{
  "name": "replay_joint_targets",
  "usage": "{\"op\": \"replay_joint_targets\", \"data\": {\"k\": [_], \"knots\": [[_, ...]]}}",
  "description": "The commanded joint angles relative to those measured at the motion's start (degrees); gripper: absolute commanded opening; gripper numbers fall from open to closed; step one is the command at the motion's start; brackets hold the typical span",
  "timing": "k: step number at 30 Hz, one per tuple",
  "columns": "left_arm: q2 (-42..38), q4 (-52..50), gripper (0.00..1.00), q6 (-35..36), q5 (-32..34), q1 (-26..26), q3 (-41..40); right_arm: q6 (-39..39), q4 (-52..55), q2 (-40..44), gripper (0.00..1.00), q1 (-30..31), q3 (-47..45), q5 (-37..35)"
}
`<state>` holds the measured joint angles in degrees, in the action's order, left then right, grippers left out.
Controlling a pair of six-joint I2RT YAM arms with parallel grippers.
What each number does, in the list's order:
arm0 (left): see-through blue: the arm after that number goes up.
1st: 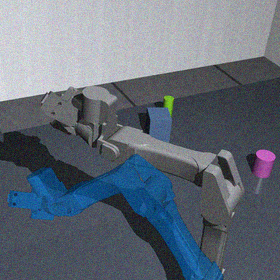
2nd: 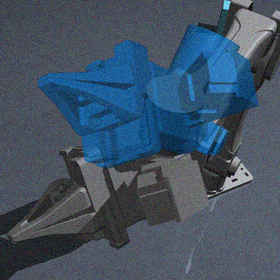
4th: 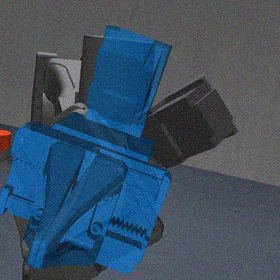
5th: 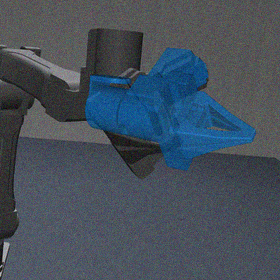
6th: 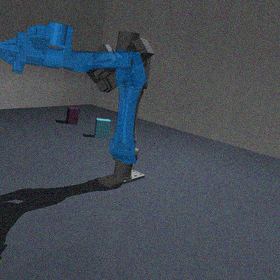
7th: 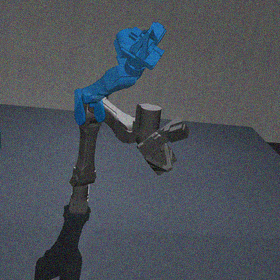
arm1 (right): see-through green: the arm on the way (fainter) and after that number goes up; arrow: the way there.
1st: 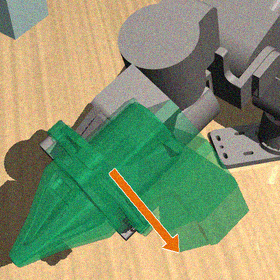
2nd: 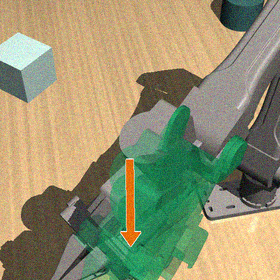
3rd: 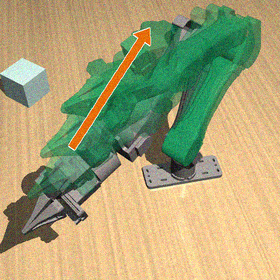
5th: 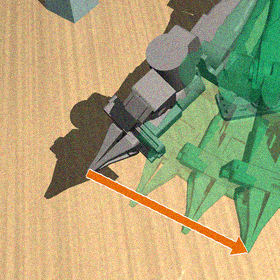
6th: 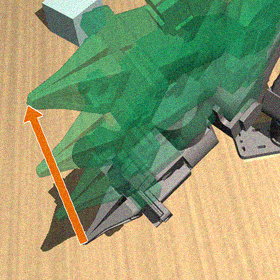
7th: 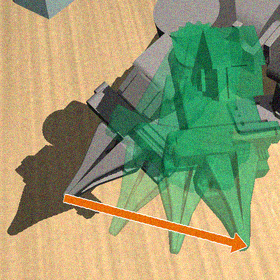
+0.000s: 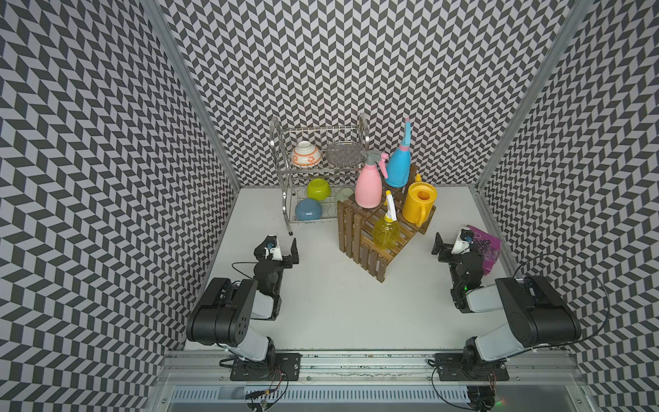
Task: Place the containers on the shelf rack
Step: Reset both arms
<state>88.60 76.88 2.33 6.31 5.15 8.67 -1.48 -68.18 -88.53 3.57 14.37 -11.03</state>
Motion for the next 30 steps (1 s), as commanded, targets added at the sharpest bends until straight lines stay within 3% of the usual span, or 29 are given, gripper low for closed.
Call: {"op": "replay_joint_targets", "data": {"k": [1,5,12,30], "knots": [[-0.93,7.31,1.0,1.93,4.04,0.73,-1.72,0.27,-2.04,1.04,1.0,-0.25,0.57,0.2],[-0.91,8.55,1.0,2.19,4.66,1.17,-2.27,0.31,-2.04,1.08,1.0,-0.22,0.56,0.17],[1.17,19.92,1.0,4.49,7.9,3.77,-7.09,0.28,-2.04,1.06,1.0,-0.22,0.56,0.18],[1.83,21.91,1.0,5.06,9.25,4.69,-7.71,0.28,-2.04,1.07,1.0,-0.29,0.56,0.17]]}}
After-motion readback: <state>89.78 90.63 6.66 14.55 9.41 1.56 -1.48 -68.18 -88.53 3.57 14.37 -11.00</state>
